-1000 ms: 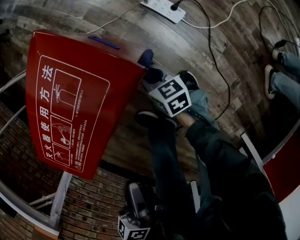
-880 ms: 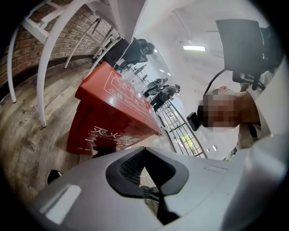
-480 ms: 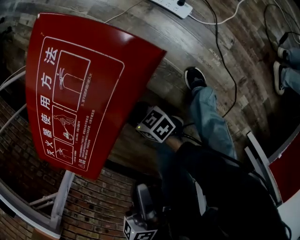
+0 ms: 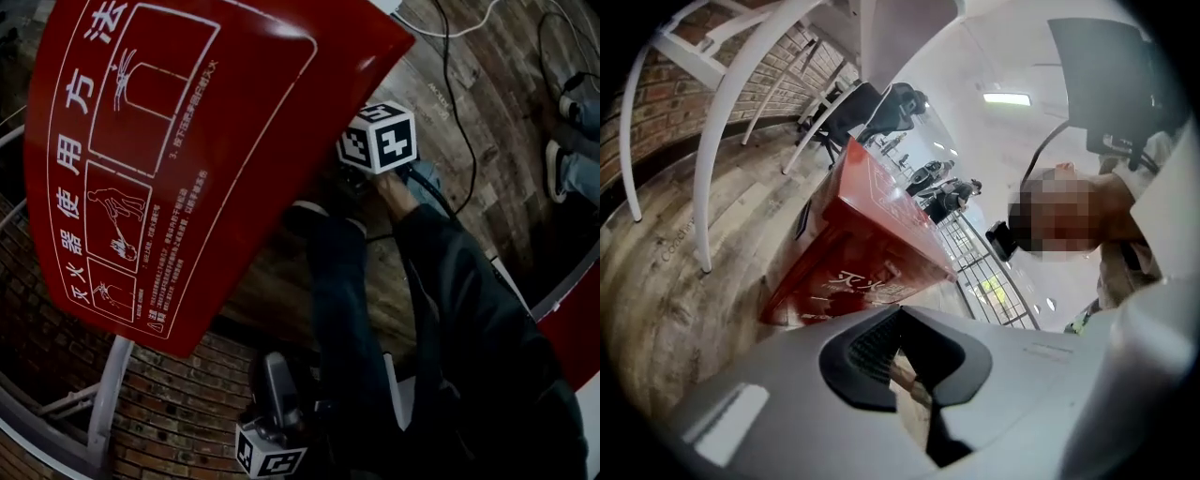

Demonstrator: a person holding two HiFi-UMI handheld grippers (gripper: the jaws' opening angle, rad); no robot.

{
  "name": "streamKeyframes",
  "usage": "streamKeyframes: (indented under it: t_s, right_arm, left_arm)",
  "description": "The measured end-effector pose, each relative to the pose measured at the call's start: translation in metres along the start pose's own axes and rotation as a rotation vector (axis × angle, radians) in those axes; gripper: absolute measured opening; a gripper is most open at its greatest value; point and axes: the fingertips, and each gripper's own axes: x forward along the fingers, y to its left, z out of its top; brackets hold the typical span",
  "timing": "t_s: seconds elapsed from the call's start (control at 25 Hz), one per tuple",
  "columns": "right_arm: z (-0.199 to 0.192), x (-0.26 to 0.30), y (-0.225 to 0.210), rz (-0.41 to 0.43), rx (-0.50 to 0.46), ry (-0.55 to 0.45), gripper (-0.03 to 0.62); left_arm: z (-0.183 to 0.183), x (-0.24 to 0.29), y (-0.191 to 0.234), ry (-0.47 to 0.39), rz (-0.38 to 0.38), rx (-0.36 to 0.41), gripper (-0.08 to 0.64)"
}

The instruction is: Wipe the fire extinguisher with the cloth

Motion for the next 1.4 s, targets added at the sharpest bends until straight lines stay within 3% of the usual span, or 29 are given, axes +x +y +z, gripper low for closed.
streamKeyframes:
  t_s: [0.12, 0.24, 0.4, 0.48, 0.6, 0.72, 0.84, 1.0, 1.12, 1.32, 1.4]
  right_arm:
    - [0.000, -0.013, 0.035, 0.078, 0.005, -0.025, 0.109]
    - [-0.012, -0.025, 0.087, 0.163, -0.027, -0.003, 0.109]
    - [-0.039, -0.045, 0.167, 0.369, -0.137, 0.054, 0.109]
    - [-0.044, -0.053, 0.187, 0.427, -0.199, 0.060, 0.109]
    - [-0.033, -0.054, 0.167, 0.398, -0.212, 0.029, 0.107]
    - [0.000, -0.055, 0.113, 0.294, -0.162, -0.031, 0.107]
    - [0.027, -0.058, 0.076, 0.205, -0.190, -0.047, 0.107]
    - [0.023, -0.060, 0.092, 0.223, -0.192, -0.032, 0.107]
    - [-0.001, -0.061, 0.137, 0.307, -0.176, 0.011, 0.107]
    - [-0.063, -0.078, 0.256, 0.610, -0.365, 0.130, 0.107]
    - [-0.067, -0.083, 0.268, 0.647, -0.371, 0.131, 0.106]
  left_arm:
    - [-0.011, 0.017, 0.021, 0.065, 0.031, 0.065, -0.002]
    - [-0.028, 0.041, 0.045, 0.108, 0.070, 0.078, -0.002]
    - [-0.050, 0.072, 0.085, 0.129, 0.151, 0.020, -0.002]
    - [-0.061, 0.085, 0.105, 0.138, 0.196, -0.019, -0.002]
    - [-0.066, 0.097, 0.121, 0.134, 0.225, -0.046, -0.002]
    - [-0.064, 0.104, 0.124, 0.118, 0.214, -0.058, -0.002]
    - [-0.059, 0.105, 0.127, 0.109, 0.211, -0.047, -0.002]
    - [-0.055, 0.106, 0.131, 0.081, 0.225, -0.069, -0.002]
    - [-0.054, 0.105, 0.131, 0.059, 0.231, -0.081, -0.002]
    - [-0.057, 0.089, 0.143, 0.038, 0.272, -0.095, -0.002]
    - [-0.059, 0.084, 0.148, 0.010, 0.278, -0.146, -0.002]
